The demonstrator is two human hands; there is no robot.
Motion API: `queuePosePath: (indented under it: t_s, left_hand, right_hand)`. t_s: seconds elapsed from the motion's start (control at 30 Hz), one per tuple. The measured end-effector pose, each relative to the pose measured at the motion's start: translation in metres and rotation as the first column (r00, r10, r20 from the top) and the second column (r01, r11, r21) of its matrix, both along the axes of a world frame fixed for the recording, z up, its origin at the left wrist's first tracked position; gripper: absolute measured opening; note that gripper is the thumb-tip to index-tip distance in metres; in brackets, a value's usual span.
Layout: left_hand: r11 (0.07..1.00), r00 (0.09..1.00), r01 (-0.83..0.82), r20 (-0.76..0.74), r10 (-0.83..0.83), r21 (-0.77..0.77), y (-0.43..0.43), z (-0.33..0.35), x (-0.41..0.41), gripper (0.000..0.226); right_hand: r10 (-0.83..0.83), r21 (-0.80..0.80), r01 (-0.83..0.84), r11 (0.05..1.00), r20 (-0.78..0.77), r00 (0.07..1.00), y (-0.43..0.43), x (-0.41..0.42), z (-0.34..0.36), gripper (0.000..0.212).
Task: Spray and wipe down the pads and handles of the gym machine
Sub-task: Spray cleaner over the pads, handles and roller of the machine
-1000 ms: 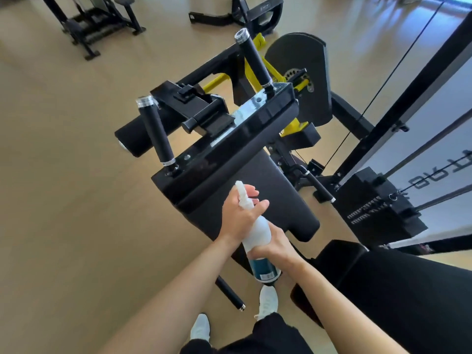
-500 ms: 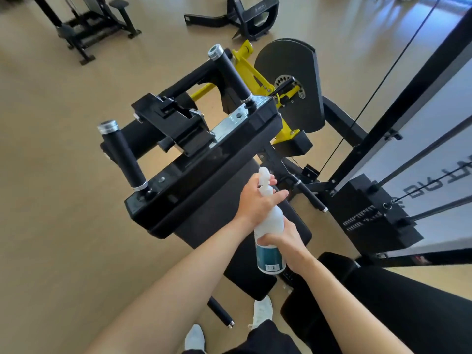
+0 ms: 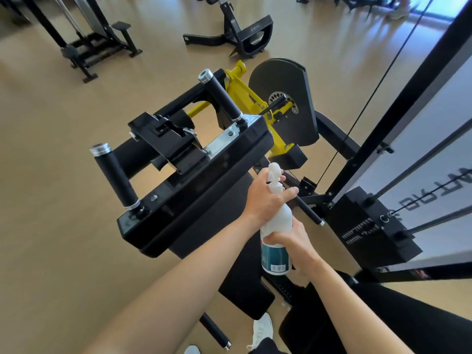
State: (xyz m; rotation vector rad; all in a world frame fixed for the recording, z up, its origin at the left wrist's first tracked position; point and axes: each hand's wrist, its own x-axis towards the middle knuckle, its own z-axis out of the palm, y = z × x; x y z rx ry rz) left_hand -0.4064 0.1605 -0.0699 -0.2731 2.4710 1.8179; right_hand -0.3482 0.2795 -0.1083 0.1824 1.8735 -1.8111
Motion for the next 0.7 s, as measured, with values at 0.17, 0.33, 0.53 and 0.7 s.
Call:
queuePosePath:
  t_s: [0.17, 0.33, 0.53, 0.7]
  left_hand:
    - [0.990, 0.974, -0.130, -0.178, 0.139, 0.060, -0.027, 0.042, -0.019, 0.037]
    - [0.912, 0.926, -0.291, -0.153, 0.344, 0.289, -0.047, 0.064, -0.018, 0.021]
    - [0.941, 0.946, -0.223, -0.175, 0.271, 0.253, -0.061, 0.068, -0.007, 0.036]
    - [0.926, 0.947, -0.240, -0.141, 0.290, 0.292, -0.076, 0.067, -0.003, 0.019]
  right_hand:
    - [0.080, 0.146, -0.047, 0.988, -0.228, 0.970, -0.020, -0.041, 0.038, 0.072]
    - [0.219, 0.281, -0.115, 0.953, -0.375, 0.901, -0.033, -0.061, 0.061, 0.082]
    - [0.224, 0.326, -0.100, 0.940, -0.366, 0.903, -0.045, -0.050, 0.063, 0.076]
    - [0.180, 0.360, -0.037, 0.932, -0.374, 0.910, -0.061, -0.039, 0.067, 0.072]
